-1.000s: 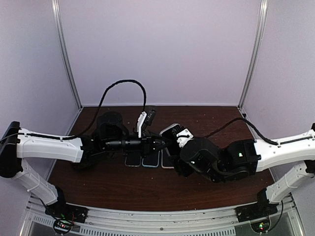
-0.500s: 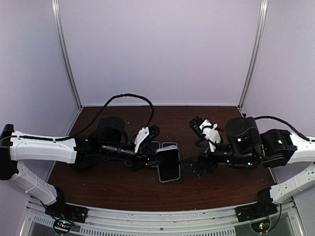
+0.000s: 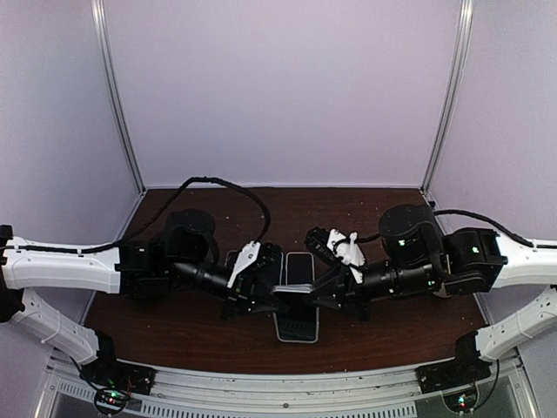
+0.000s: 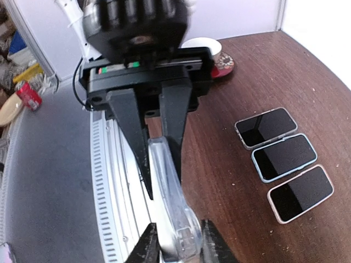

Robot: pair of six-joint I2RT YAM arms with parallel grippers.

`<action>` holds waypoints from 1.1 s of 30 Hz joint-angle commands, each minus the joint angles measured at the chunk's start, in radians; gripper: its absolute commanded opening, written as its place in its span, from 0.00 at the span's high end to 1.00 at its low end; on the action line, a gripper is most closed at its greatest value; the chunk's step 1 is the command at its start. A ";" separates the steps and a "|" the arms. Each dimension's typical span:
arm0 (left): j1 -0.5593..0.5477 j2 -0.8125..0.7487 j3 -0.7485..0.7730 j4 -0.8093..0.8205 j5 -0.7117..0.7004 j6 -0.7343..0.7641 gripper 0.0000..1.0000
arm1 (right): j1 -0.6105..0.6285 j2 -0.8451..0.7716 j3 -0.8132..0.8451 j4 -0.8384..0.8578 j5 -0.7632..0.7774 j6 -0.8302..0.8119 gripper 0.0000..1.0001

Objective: Put the phone into the phone case
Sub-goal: Press the top right corner of the phone case, then pass from the left arm to the right

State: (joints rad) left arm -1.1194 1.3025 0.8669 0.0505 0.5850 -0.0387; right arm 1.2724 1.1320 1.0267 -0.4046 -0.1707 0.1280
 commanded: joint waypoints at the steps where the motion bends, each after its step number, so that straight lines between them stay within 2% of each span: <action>1: -0.006 -0.015 0.055 0.075 0.039 0.024 1.00 | -0.007 0.019 0.042 0.019 -0.063 -0.010 0.95; 2: -0.008 -0.015 0.056 0.074 0.039 0.025 1.00 | -0.008 0.021 0.041 0.017 -0.060 -0.005 1.00; 8: -0.008 -0.010 0.057 0.069 0.034 0.017 1.00 | -0.009 0.012 0.035 0.017 -0.071 0.006 1.00; 9: -0.009 -0.012 0.058 0.071 0.031 0.016 1.00 | -0.009 0.011 0.031 0.010 -0.054 0.017 0.91; 10: -0.008 -0.017 0.058 0.074 0.024 0.011 1.00 | -0.009 0.008 0.019 0.006 -0.034 0.035 0.56; 11: -0.009 -0.024 0.055 0.081 0.011 0.004 1.00 | -0.011 0.002 -0.004 0.011 -0.020 0.054 0.32; 12: -0.009 -0.035 0.049 0.092 0.000 -0.005 1.00 | -0.011 -0.005 -0.032 0.022 -0.015 0.072 0.20; 13: -0.009 -0.043 0.042 0.107 -0.003 -0.011 1.00 | -0.011 -0.011 -0.061 0.036 -0.013 0.094 0.16; 15: -0.008 -0.052 0.030 0.129 0.003 -0.017 1.00 | -0.011 -0.020 -0.107 0.073 -0.012 0.136 0.15; 17: -0.009 -0.051 0.026 0.144 0.003 -0.026 1.00 | -0.012 -0.016 -0.129 0.096 -0.015 0.165 0.19; 18: -0.009 -0.049 0.027 0.146 0.006 -0.027 1.00 | -0.011 -0.011 -0.132 0.100 -0.021 0.174 0.25; 20: -0.009 -0.044 0.031 0.147 0.014 -0.033 1.00 | -0.012 -0.009 -0.136 0.114 -0.033 0.183 0.46; 23: -0.010 -0.047 0.029 0.160 0.021 -0.050 1.00 | -0.012 -0.020 -0.149 0.134 -0.039 0.185 0.71; 25: -0.009 -0.052 0.026 0.169 0.021 -0.065 1.00 | -0.013 -0.029 -0.152 0.141 -0.039 0.182 0.84; 27: -0.008 -0.060 0.022 0.182 0.018 -0.085 1.00 | -0.012 -0.041 -0.154 0.152 -0.050 0.177 0.91; 28: -0.008 -0.063 0.019 0.193 0.017 -0.098 0.97 | -0.013 -0.046 -0.153 0.155 -0.053 0.175 0.94; 29: -0.009 -0.070 0.013 0.216 0.003 -0.110 0.81 | -0.013 -0.051 -0.150 0.155 -0.057 0.171 0.95; 31: -0.008 -0.086 -0.020 0.279 -0.035 -0.161 0.64 | -0.014 -0.063 -0.143 0.155 -0.062 0.164 0.99; 33: -0.008 -0.091 -0.049 0.335 -0.059 -0.183 0.64 | -0.014 -0.072 -0.135 0.156 -0.064 0.157 1.00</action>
State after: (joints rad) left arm -1.1252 1.2663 0.8581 0.1730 0.5613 -0.1532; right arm 1.2686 1.1027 0.8764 -0.3073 -0.2409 0.2646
